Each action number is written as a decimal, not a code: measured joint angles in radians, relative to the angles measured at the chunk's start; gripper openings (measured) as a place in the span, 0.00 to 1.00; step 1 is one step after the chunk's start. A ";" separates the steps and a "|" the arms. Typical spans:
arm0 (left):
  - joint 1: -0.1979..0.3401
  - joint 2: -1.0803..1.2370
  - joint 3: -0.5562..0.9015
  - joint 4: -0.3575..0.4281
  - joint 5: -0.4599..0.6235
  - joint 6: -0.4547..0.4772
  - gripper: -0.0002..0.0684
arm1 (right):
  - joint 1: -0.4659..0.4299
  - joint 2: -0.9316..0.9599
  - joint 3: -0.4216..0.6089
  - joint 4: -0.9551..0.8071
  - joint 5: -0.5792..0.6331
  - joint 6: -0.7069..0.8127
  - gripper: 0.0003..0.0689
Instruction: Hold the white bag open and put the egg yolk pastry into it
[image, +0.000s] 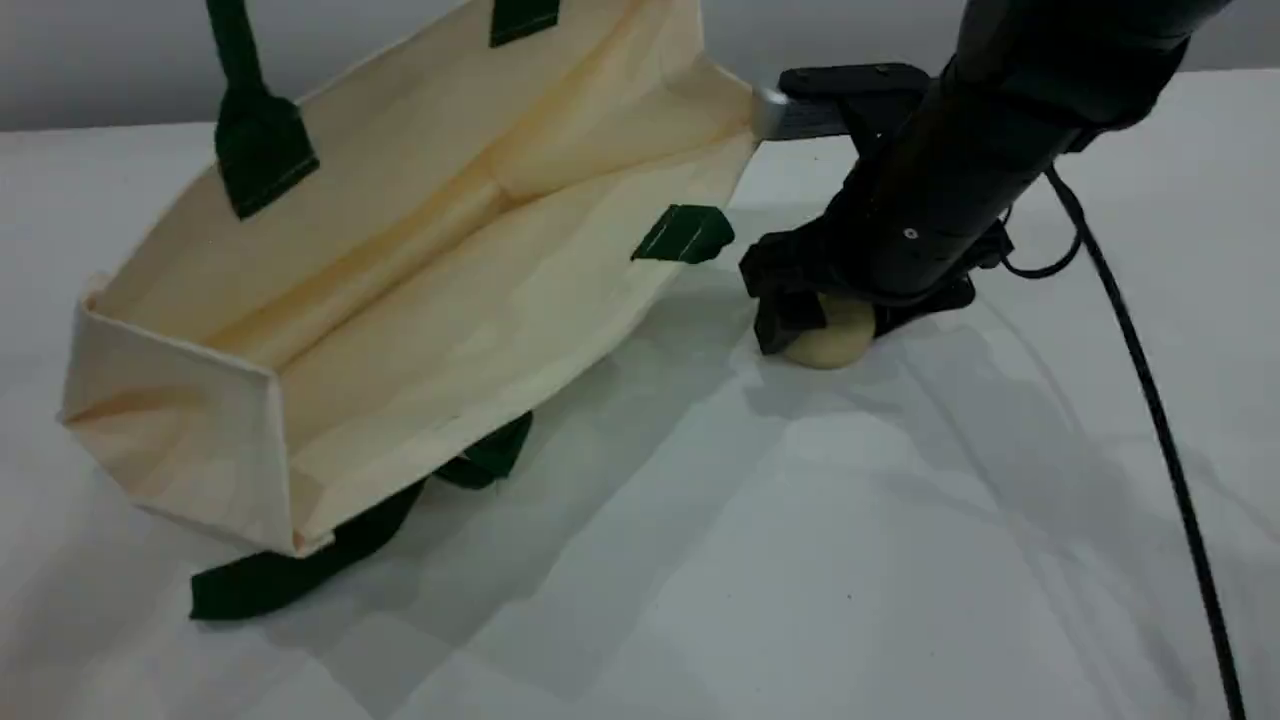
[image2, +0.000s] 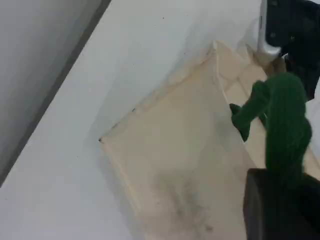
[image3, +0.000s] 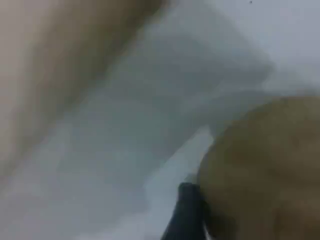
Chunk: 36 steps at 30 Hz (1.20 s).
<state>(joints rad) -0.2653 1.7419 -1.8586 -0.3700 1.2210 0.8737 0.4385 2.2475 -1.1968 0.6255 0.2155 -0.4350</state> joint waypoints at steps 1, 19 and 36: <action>0.000 0.000 0.000 0.000 0.000 0.000 0.14 | 0.000 0.001 0.000 0.000 -0.001 0.000 0.78; 0.000 0.000 0.000 0.004 0.000 0.001 0.14 | -0.018 -0.094 0.007 -0.062 0.074 -0.029 0.50; -0.018 0.000 0.000 0.012 -0.001 0.057 0.14 | -0.125 -0.550 0.213 -0.146 0.041 0.029 0.48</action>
<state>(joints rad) -0.2837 1.7419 -1.8586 -0.3579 1.2202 0.9309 0.3132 1.6980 -0.9839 0.4791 0.2562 -0.4056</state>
